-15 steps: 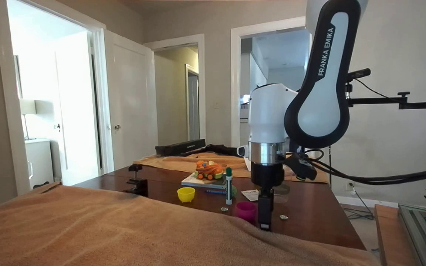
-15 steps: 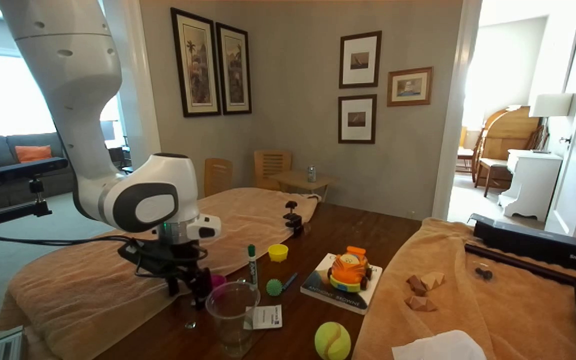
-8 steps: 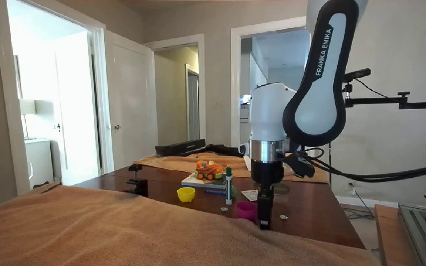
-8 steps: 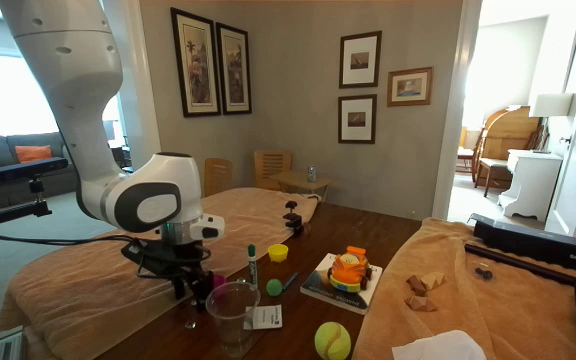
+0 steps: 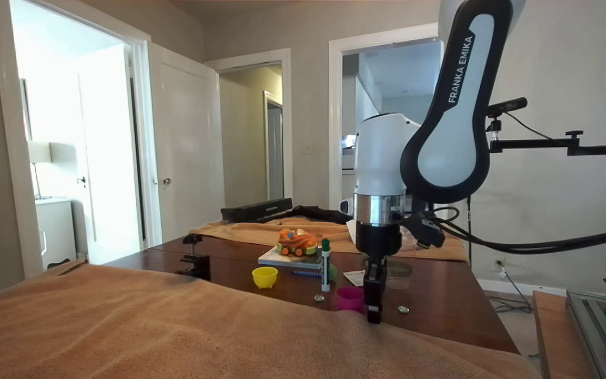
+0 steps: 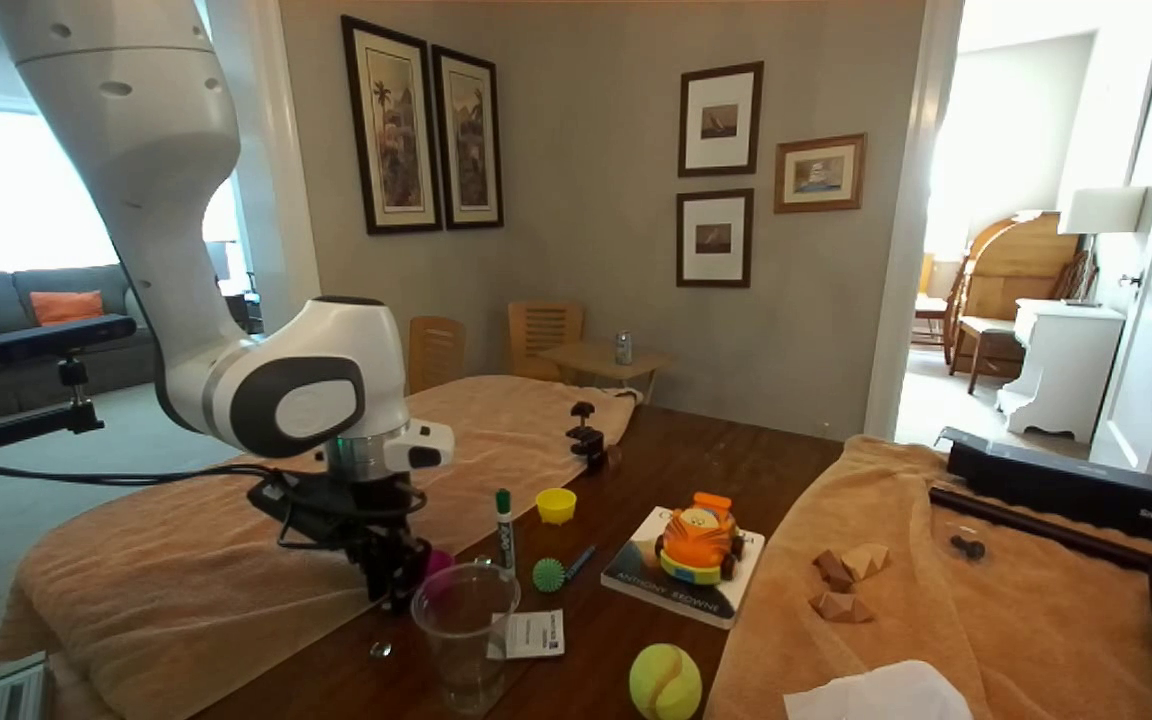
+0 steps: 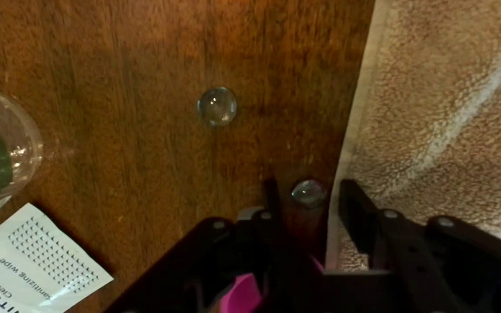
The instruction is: Put two pebbles in the pink bowl and one pebble in the yellow bowl
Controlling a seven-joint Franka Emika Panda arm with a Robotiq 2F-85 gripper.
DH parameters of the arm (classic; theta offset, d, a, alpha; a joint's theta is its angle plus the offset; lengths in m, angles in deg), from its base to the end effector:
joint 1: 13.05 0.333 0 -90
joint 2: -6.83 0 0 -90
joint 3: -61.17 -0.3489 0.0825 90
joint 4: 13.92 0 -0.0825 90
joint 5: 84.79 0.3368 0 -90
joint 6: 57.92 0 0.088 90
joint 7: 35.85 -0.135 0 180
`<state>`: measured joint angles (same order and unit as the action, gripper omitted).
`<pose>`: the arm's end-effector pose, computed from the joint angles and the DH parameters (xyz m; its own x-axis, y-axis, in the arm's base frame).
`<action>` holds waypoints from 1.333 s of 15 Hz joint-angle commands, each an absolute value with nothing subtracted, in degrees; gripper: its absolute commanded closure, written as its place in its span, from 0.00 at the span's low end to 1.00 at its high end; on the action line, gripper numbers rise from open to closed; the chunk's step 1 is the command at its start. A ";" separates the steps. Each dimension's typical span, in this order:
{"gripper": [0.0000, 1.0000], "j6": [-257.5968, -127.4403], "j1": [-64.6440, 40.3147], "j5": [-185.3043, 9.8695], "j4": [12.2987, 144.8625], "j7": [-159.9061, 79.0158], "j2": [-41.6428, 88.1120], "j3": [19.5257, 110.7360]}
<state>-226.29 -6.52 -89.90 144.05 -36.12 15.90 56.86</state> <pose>0.3753 0.0782 0.2221 0.9633 0.2673 0.0238 0.2672 -0.9636 0.0081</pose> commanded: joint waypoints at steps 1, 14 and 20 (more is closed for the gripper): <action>0.54 -224.75 -6.78 -89.97 144.03 -36.53 14.67 57.49; 0.95 -222.95 -6.36 -90.53 144.03 -37.07 13.80 58.06; 0.95 -211.44 -5.25 -87.44 143.24 -36.72 6.62 54.23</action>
<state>-217.45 -6.07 -89.64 143.29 -36.33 11.92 56.06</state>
